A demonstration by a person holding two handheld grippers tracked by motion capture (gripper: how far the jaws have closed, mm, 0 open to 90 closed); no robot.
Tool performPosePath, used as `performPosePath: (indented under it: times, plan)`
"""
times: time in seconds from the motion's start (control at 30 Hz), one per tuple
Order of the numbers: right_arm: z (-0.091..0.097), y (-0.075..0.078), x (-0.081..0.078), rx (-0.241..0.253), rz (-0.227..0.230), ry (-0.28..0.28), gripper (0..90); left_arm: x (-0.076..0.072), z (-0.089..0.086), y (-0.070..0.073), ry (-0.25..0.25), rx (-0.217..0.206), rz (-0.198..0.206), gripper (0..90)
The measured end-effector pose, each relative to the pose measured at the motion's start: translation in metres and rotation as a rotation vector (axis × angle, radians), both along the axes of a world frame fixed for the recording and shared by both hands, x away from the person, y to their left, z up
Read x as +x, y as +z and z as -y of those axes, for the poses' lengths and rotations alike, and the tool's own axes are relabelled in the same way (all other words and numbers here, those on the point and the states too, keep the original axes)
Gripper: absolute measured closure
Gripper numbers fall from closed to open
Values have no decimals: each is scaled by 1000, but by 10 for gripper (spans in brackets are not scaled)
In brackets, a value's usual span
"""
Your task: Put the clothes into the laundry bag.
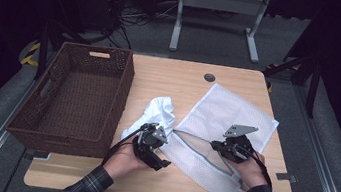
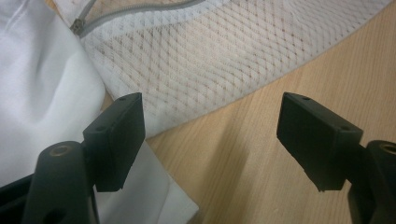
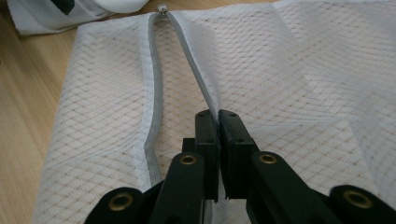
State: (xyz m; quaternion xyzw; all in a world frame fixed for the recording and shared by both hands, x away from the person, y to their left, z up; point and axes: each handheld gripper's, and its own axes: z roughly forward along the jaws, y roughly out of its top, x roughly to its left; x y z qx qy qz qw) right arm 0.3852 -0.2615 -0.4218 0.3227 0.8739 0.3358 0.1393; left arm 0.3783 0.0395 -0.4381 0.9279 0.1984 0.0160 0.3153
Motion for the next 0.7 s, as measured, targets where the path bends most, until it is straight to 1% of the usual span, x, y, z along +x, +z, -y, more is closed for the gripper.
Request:
performPosePath:
  times: [0.1,0.4,0.5,0.67,0.7]
  plan:
    - [3,4,2,9,8,-20,873,0,0,0,0,-3,1,244]
    - [11,20,6,26,49,-58,873,0,-1,1,8,-12,2,244]
    - [14,26,8,38,63,-78,872,0,-1,2,8,-13,7,244]
    - [19,33,14,48,73,-115,873,0,-3,3,11,-11,9,243]
    - [20,34,14,48,77,-123,873,0,-4,4,18,-18,8,243]
